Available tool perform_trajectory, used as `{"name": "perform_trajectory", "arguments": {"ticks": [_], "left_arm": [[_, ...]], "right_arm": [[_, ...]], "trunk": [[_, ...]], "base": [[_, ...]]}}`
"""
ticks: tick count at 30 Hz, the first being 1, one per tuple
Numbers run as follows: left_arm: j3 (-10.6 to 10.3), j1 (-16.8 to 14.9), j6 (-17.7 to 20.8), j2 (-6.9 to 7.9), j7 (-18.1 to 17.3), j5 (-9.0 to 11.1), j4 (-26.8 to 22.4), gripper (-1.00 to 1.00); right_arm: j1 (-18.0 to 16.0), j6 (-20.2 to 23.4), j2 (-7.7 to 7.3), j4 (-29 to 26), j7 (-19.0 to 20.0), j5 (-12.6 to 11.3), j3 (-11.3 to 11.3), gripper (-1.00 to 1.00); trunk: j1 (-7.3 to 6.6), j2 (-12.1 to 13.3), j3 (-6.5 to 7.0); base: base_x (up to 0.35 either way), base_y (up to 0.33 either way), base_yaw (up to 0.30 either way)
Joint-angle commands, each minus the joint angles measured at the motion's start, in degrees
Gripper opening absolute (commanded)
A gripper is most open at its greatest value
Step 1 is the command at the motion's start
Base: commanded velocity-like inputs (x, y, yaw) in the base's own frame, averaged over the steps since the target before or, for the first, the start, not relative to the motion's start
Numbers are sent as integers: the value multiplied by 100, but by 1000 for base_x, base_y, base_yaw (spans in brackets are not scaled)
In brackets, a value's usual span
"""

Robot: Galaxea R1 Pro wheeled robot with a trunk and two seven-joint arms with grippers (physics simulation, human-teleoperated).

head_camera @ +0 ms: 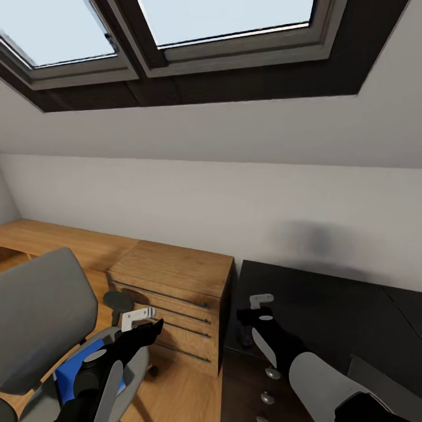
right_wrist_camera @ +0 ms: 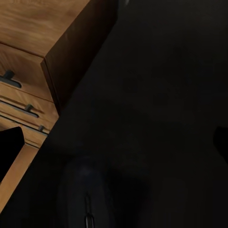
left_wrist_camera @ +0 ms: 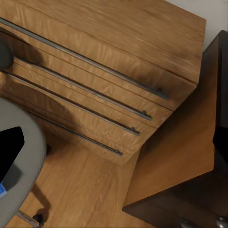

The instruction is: In the bedroom, organize the workspace by keeping the computer under the desk, ensuring the monitor is on the desk, placing the keyboard on the desk next to the monitor, placing the mouse on the desk next to the keyboard, moving the folder from the swivel chair onto the desk next to the mouse, stacking the notebook on top of the folder with the pen on top of the notebook, and positioning the swivel chair next to the desk.

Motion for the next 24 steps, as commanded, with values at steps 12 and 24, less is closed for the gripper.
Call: {"name": "perform_trajectory", "arguments": {"ticks": [12,24], "left_arm": [[4,-5,29,-6,40,61,-8,100],[-3,-5,37,-6,40,61,-8,100]], "right_arm": [[-5,206,6,-182,-62,-69,32,100],[-5,1030,0,-233,-47,-339,-540,100]], "trunk": [[265,-489,-224],[529,-970,-440]], "base": [[0,0,0],[0,0,0]]}}
